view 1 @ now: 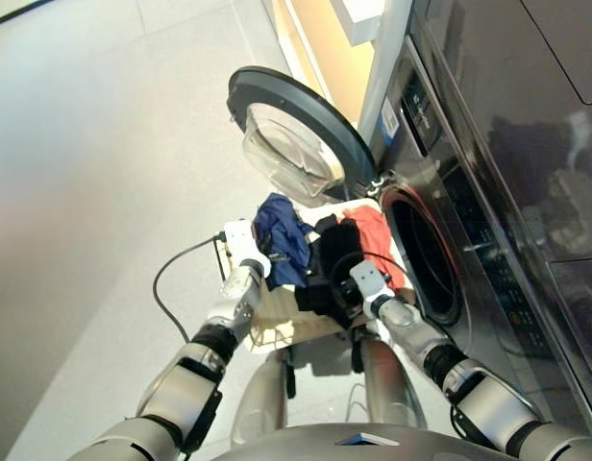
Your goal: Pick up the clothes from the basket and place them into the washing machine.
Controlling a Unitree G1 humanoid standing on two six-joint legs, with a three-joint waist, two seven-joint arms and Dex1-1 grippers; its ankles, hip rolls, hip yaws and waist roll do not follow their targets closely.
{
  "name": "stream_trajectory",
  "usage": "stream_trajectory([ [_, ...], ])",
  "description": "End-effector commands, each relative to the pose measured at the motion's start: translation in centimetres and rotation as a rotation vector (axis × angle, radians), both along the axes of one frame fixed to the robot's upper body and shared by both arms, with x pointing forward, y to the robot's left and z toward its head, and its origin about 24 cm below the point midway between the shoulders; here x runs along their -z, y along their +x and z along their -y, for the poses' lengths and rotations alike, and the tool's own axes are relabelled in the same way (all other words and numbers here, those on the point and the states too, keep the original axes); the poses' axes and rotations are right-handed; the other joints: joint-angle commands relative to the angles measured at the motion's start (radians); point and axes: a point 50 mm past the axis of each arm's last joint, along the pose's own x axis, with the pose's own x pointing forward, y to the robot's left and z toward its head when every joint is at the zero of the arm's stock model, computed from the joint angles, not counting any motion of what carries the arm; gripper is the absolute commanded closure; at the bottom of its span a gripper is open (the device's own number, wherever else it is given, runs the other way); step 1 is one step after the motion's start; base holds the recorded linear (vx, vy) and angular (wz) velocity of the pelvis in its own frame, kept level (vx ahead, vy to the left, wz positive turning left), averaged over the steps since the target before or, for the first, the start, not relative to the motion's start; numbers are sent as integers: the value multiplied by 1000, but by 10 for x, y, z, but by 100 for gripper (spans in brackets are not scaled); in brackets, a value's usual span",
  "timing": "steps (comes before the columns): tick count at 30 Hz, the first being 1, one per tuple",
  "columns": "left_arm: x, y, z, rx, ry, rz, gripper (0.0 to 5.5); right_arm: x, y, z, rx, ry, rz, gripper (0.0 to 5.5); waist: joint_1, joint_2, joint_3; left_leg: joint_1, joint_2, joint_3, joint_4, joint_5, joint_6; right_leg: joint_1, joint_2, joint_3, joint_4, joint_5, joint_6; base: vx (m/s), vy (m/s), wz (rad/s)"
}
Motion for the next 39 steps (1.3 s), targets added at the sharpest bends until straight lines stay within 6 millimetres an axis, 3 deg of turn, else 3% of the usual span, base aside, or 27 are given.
stream_trajectory([
  [1, -31, 14, 1, 18, -37, 160, 550, -26, 8, -29, -121, 86, 107, 0, 1, -39, 7, 82, -28, 41, -24, -9, -36, 185, -41, 4, -195, 11, 111, 0, 0, 0],
  [7, -38, 6, 18, 69, -134, 198, 550, -34, 4, -46, -215, 89, 149, 0, 3, -14, -4, 131, -30, 44, -65, 6, -38, 220, -34, 3, -210, 11, 111, 0, 0, 0],
  [17, -77, -13, 40, 218, -369, 348, 550, -44, 8, -58, -263, 59, 207, 0, 29, 36, -16, 156, -45, 44, -52, -4, -26, 249, -49, 0, -217, 7, 111, 0, 0, 0],
  [24, -90, -31, 55, 310, -493, 367, 550, -58, 19, -60, -219, 35, 305, 0, 36, 32, -23, 163, -46, 35, -48, -11, -21, 267, -51, -10, -219, 0, 111, 0, 0, 0],
  [28, -92, -36, 56, 316, -512, 368, 550, -72, 34, -47, -82, 18, 417, 0, 43, 25, -20, 158, -47, 30, -39, -17, -17, 264, -52, -19, -215, 0, 112, 0, 0, 0],
  [29, -92, -36, 56, 316, -512, 368, 550, -72, 34, -47, -82, 18, 417, 28, 43, 25, -20, 158, -47, 30, -39, -17, -17, 264, -52, -19, -215, 0, 112, 0, 0, 0],
  [30, -91, -37, 58, 322, -524, 353, 550, -74, 38, -44, -27, 36, 422, 287, 46, 20, -23, 160, -47, 30, -37, -21, -16, 271, -51, -21, -216, -2, 112, 0, 0, 0],
  [32, -91, -39, 58, 327, -520, 350, 550, -78, 41, -44, -1, 45, 438, 518, 48, 15, -23, 163, -48, 26, -37, -23, -14, 274, -49, -22, -217, -4, 111, 0, 0, 0],
  [33, -89, -40, 57, 323, -517, 343, 550, -79, 42, -43, 13, 44, 446, 550, 49, 12, -24, 163, -47, 25, -37, -24, -13, 275, -49, -23, -217, -5, 112, 0, 0, 0],
  [39, -80, -39, 50, 240, -524, 303, 550, -85, 48, -34, 135, 82, 471, 550, 54, -14, -31, 171, -43, 21, -32, -32, -10, 289, -43, -29, -221, -7, 111, 0, 0, 0],
])
